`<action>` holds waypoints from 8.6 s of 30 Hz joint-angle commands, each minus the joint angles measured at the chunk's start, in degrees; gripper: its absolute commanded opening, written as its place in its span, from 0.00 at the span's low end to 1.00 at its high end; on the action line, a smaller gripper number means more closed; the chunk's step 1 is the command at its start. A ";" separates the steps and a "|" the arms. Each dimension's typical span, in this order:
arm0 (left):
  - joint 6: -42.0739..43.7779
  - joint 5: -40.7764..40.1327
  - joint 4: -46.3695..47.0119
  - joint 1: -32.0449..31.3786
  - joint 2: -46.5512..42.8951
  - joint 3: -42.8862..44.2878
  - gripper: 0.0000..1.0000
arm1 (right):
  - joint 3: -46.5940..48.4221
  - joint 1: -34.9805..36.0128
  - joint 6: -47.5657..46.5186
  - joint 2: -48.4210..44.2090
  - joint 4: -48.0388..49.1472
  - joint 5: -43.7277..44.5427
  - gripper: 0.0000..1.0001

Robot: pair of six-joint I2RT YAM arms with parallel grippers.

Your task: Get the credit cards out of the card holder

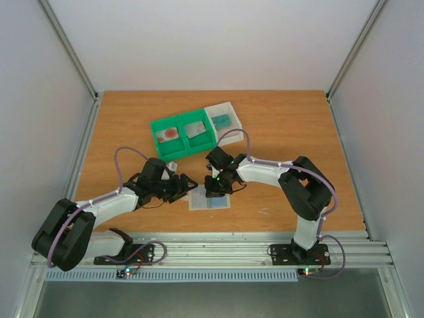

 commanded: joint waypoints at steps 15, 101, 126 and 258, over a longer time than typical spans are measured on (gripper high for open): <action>-0.85 3.95 12.37 0.08 6.07 -2.54 0.75 | 0.04 1.43 -0.01 3.94 -3.50 4.44 0.01; 3.60 5.83 2.82 -1.75 12.47 6.78 0.33 | -14.84 -3.64 -3.24 -12.42 6.09 9.33 0.36; 0.39 -3.40 -1.41 -9.52 14.29 14.04 0.34 | -20.76 -4.35 -2.50 -24.90 8.20 10.04 0.29; 75.34 -47.46 22.22 -28.84 -10.84 4.13 0.00 | 14.72 -8.42 23.74 -23.04 -17.37 -6.41 0.38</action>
